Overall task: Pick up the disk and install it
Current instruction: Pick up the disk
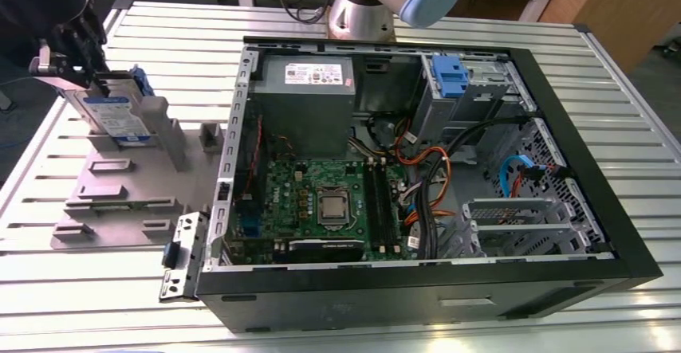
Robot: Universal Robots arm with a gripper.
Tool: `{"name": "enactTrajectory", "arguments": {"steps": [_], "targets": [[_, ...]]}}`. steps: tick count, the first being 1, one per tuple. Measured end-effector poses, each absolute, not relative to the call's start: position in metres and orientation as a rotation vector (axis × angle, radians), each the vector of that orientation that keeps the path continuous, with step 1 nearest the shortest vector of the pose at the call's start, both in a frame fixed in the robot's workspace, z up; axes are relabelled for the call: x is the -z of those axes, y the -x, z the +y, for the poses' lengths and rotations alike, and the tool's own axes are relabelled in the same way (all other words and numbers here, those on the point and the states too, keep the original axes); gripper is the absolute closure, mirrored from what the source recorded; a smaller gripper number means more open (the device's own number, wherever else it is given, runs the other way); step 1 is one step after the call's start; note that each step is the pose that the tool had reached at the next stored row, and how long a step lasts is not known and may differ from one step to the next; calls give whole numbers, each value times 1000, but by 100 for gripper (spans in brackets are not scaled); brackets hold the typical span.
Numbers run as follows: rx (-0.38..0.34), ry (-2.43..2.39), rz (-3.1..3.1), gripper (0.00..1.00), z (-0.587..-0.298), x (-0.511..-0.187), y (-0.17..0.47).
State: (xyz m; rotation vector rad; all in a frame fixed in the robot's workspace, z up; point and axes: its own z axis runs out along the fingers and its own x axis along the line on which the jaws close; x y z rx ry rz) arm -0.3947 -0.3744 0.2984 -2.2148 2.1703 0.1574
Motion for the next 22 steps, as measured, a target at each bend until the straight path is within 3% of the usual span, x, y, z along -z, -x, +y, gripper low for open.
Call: {"name": "enactTrajectory", "arguments": {"steps": [22], "targets": [[-169,2212,2187,65,-374,-298,390]]}}
